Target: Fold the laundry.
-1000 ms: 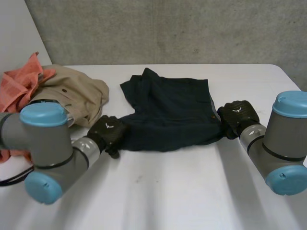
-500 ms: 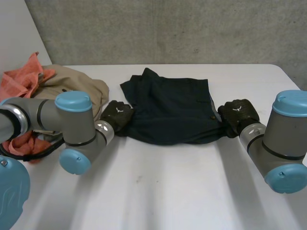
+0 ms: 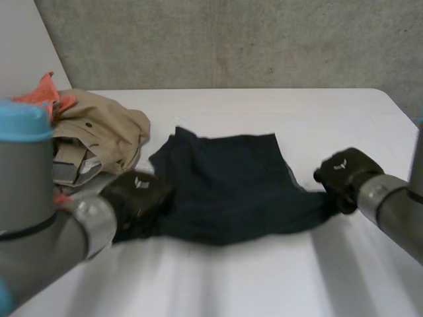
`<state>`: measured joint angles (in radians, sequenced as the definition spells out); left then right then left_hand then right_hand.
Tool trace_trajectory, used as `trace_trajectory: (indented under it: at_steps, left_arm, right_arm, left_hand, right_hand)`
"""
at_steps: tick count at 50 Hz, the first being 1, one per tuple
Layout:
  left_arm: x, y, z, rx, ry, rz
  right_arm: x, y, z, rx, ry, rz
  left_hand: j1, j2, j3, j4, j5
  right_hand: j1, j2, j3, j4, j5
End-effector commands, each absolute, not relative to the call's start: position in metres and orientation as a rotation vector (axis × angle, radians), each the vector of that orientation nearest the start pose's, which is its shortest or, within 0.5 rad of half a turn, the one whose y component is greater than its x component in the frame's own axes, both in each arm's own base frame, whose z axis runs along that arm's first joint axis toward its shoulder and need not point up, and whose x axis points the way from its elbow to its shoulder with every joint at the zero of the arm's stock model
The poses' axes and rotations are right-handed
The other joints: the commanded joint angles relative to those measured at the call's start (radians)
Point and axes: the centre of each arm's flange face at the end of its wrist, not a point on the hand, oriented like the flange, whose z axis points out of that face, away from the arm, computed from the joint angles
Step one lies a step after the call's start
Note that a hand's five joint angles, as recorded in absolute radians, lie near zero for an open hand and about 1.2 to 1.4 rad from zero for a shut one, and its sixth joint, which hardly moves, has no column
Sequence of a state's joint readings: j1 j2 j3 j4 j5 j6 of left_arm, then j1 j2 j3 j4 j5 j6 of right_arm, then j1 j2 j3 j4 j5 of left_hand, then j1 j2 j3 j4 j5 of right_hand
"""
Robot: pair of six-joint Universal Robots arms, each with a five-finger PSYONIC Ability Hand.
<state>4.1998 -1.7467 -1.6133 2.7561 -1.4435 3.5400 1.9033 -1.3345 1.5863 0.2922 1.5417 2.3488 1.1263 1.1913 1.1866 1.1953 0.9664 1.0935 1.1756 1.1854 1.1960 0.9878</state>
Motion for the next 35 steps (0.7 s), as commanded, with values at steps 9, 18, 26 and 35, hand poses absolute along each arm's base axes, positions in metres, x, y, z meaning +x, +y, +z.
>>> trace_trajectory:
  at_steps: [9,18,26,35]
  left_arm:
    - [-0.248,-0.159,0.214,1.506,2.42,-1.587]
    - [-0.3,-0.26,0.222,1.37,2.182,-1.972]
    - [-0.333,-0.338,0.352,0.944,1.502,-2.701]
    - [-0.322,-0.354,0.395,0.658,1.252,-3.05]
  right_arm:
    - [0.218,-0.2,0.23,-1.603,2.367,-1.657]
    - [0.243,-0.282,0.217,-1.415,2.345,-1.907]
    - [0.264,-0.351,0.349,-0.766,1.711,-2.775]
    - [0.268,-0.358,0.385,-0.527,1.317,-2.989]
  left_hand:
    - [0.27,0.205,0.21,0.201,0.255]
    - [0.27,0.205,0.21,0.201,0.255]
    - [0.27,0.205,0.21,0.201,0.255]
    - [0.27,0.205,0.21,0.201,0.255]
  right_hand:
    - [0.303,0.221,0.211,0.2,0.234]
    - [0.303,0.221,0.211,0.2,0.234]
    - [0.303,0.221,0.211,0.2,0.234]
    - [0.303,0.221,0.211,0.2,0.234]
